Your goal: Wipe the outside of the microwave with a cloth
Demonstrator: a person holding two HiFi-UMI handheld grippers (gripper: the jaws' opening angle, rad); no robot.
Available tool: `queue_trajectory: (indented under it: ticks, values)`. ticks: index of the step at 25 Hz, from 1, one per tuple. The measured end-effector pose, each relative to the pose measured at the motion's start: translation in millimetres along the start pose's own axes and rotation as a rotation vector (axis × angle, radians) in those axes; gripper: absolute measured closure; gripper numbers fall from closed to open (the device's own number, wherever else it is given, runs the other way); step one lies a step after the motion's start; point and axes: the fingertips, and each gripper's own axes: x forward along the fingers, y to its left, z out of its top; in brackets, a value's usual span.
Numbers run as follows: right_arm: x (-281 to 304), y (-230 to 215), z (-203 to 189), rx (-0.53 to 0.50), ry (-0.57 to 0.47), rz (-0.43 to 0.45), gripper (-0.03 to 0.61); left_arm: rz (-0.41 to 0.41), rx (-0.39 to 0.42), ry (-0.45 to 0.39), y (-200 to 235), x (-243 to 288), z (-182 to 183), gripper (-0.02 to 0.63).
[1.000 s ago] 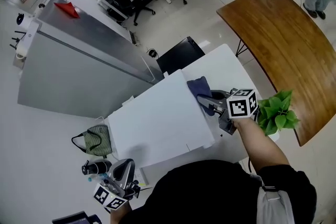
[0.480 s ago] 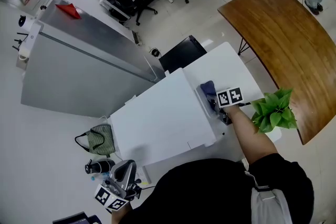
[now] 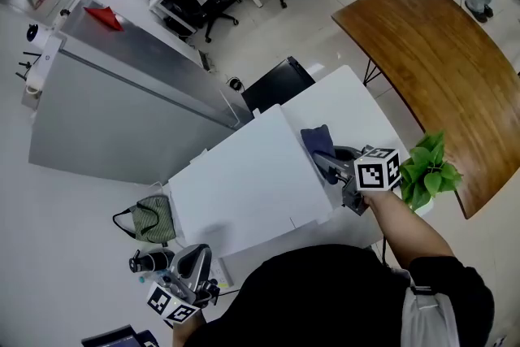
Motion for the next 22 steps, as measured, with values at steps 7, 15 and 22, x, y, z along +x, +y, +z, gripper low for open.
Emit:
queue_trajectory:
  ticks: [7,15,22]
  values:
    - [-17,9,-19,0.005,0.027,0.027,0.531,-0.048,-0.003,0.009,-6,9,-3,0.612]
    - [-7,-129,-132,0.141,0.282,-0.318,0.532,-0.036,0.000,0.016,-7,2,-4,0.612]
    - [-14,-127,-139,0.153,0.325,-0.351,0.532,-0.047,-0.002,0.018,-11,7,-3,0.612]
